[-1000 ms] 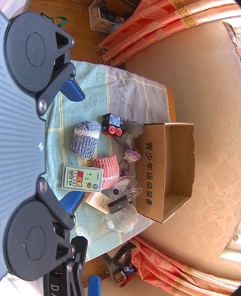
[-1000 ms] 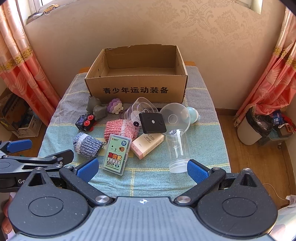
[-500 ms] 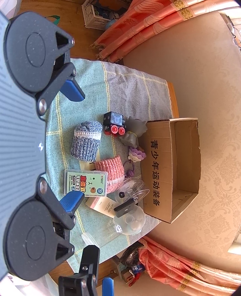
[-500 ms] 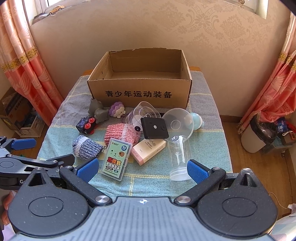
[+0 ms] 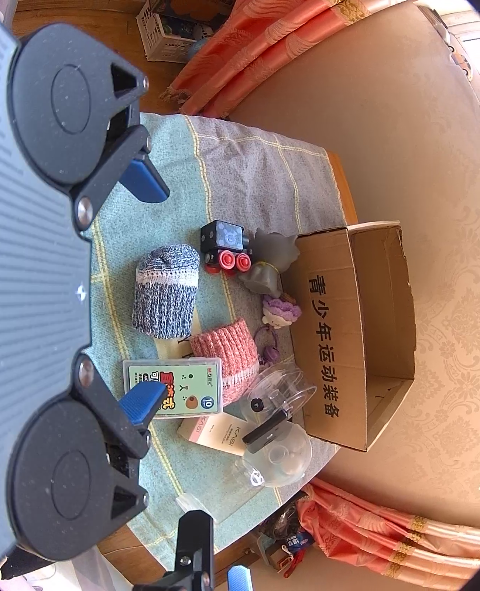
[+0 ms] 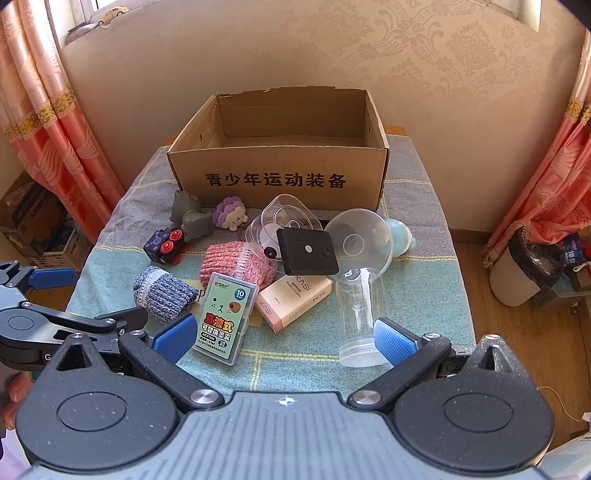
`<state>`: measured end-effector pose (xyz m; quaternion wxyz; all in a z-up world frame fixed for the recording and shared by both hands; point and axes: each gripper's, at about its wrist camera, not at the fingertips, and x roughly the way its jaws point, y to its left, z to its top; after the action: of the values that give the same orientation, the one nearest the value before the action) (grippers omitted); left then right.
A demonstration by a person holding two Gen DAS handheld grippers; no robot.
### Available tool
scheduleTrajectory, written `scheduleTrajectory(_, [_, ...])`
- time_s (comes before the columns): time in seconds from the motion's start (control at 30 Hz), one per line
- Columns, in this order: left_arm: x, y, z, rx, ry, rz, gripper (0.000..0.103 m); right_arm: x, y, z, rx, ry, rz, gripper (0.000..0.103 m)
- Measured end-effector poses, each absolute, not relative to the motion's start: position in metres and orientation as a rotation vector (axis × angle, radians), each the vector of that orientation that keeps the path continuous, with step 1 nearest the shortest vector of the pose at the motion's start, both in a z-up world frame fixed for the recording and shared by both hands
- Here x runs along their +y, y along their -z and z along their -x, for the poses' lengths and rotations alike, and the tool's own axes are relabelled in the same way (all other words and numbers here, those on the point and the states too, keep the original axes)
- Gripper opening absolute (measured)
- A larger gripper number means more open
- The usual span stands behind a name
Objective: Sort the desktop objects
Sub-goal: 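Move both tools toward the table, left tool toward the blue-grey sock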
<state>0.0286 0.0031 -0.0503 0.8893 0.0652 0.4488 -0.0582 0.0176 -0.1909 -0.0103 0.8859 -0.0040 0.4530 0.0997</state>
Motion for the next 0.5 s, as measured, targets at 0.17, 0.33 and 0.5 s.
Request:
scheduleTrajectory(0.17, [0.005, 0.067, -0.038, 0.895, 0.104, -0.197, 0.102, -0.196, 0.025, -0.026, 0.959, -0.208, -0.002, 0.103])
scheduleTrajectory(0.33, [0.005, 0.083, -0.050, 0.922, 0.142, -0.201, 0.102, -0.200, 0.041, -0.032, 0.959, -0.207, 0.027, 0.103])
scheduleTrajectory(0.5, [0.007, 0.093, -0.061, 0.934, 0.174, -0.175, 0.102, -0.205, 0.051, -0.039, 0.932, -0.221, 0.060, 0.103])
